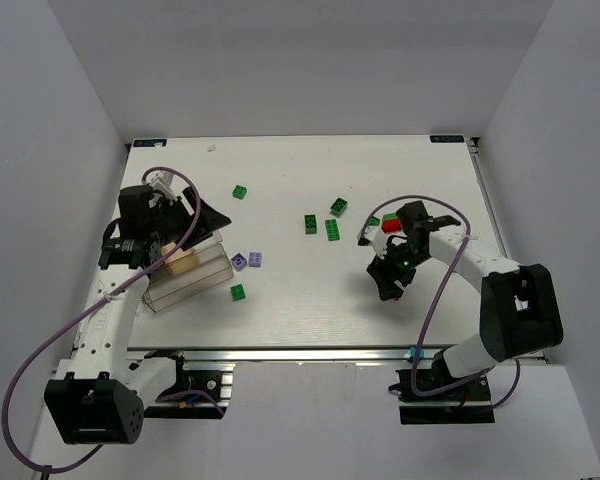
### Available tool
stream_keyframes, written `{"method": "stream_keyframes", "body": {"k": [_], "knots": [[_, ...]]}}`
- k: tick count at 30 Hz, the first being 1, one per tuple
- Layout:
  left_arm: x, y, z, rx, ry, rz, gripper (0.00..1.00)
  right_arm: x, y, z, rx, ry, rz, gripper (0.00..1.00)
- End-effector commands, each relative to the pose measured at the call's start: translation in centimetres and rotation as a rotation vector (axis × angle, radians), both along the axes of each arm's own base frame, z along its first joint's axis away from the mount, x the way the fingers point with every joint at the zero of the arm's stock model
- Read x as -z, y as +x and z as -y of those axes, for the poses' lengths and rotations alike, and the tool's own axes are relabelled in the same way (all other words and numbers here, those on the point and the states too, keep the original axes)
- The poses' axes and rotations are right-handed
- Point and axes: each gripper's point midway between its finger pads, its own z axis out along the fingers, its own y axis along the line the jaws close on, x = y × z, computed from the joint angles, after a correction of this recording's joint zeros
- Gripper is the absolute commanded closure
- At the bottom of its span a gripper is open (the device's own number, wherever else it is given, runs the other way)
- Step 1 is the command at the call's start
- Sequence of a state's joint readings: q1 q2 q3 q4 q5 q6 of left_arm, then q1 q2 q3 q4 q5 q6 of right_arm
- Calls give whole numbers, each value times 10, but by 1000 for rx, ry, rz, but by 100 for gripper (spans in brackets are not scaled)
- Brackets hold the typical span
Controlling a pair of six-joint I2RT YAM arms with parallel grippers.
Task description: Sort the legos into containers by color
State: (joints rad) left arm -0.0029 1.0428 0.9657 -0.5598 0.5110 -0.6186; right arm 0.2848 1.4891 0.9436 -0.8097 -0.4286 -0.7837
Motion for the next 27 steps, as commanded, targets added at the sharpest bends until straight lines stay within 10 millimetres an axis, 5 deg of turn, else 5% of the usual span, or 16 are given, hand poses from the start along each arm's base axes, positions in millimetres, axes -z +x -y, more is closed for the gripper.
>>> {"method": "stream_keyframes", "body": {"k": [1,10,27], "knots": [[-6,-8,-3,-18,21,14,23,4,35,2,158,-80,157,28],[-6,-18,-10,-54,51,11,23,22,35,12,168,-191,205,30],[-5,-27,-16,-78,79,2,22,27,-5,8,35,-162,77,41]]}}
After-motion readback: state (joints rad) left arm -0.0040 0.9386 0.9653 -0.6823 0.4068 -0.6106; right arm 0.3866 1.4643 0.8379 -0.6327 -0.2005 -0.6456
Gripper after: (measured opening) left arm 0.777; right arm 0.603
